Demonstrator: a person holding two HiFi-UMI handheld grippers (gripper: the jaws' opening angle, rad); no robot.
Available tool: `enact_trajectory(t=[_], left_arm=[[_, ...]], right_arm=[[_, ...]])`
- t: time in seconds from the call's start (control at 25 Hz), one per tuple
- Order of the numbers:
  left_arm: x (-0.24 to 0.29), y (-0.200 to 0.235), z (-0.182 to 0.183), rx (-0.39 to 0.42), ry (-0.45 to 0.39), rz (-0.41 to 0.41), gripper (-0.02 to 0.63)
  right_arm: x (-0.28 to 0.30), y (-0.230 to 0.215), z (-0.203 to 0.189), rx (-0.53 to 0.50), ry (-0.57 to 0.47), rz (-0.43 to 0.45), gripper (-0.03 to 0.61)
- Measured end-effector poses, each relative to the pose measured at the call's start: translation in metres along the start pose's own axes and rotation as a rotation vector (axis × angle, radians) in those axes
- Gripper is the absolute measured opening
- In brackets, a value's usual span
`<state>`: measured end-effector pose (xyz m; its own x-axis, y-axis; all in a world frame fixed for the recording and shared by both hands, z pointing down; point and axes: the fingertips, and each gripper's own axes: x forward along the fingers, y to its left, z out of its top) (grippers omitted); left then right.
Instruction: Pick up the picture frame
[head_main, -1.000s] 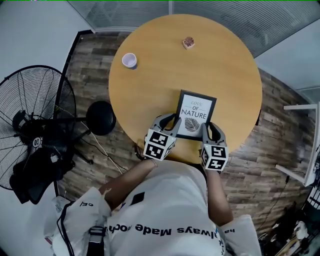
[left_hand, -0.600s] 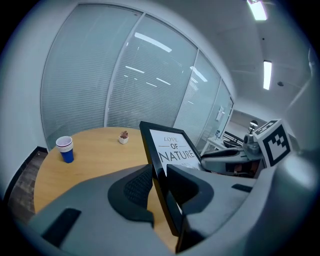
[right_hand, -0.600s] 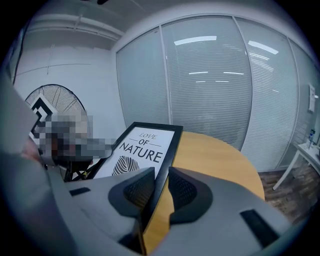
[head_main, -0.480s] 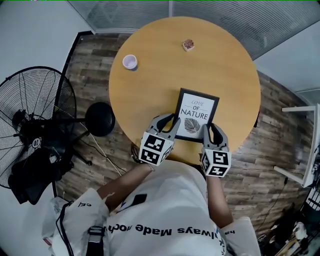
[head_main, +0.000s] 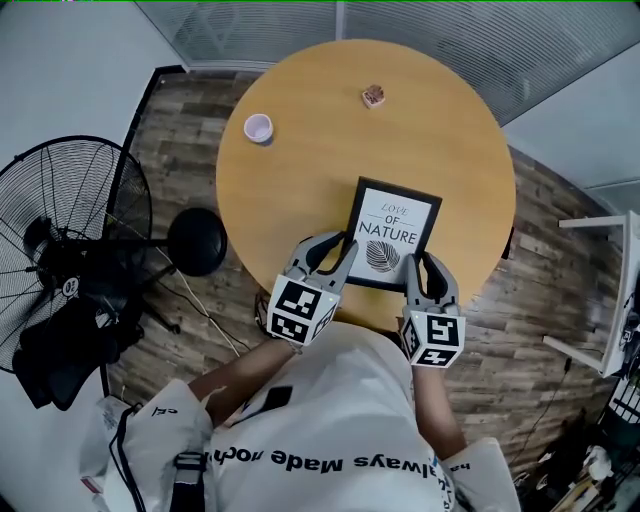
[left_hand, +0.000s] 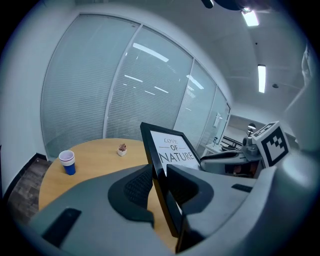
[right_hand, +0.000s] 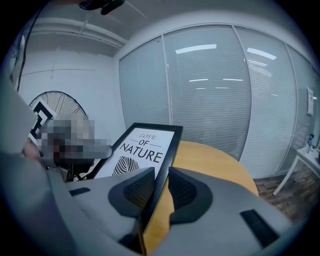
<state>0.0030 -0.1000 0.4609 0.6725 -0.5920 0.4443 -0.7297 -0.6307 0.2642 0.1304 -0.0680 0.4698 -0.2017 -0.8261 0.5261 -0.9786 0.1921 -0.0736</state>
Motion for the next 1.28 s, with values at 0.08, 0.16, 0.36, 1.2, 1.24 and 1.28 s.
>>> enact_trajectory(t=[0.08,0.16,0.36,1.2,1.24,1.28], left_arm=[[-0.003,-0.001,0.003,0.009,-0.005,-0.004,0.101],[-0.006,-0.002,0.007,0.009,-0.009,-0.005,0.101],[-0.016,-0.006,0.015,-0.006,-0.024,-0.008,0.101],[-0.067,-0.023,0.072,0.008,-0.153,-0.015,0.101],[-0.068,-0.023,0.075,0.01,-0.158,-0.014,0.101],[-0.068,-0.024,0.079,0.012,-0.163,-0.013,0.101]], right_arm=[[-0.003,0.002,0.003,-0.001,-0.007,-0.001,0.1],[-0.007,0.003,0.007,-0.005,-0.011,0.0,0.1],[-0.02,0.008,0.021,-0.033,-0.029,-0.001,0.1],[-0.065,0.028,0.084,-0.047,-0.159,0.01,0.099],[-0.066,0.028,0.088,-0.053,-0.164,0.015,0.098],[-0.067,0.028,0.092,-0.058,-0.169,0.018,0.098]])
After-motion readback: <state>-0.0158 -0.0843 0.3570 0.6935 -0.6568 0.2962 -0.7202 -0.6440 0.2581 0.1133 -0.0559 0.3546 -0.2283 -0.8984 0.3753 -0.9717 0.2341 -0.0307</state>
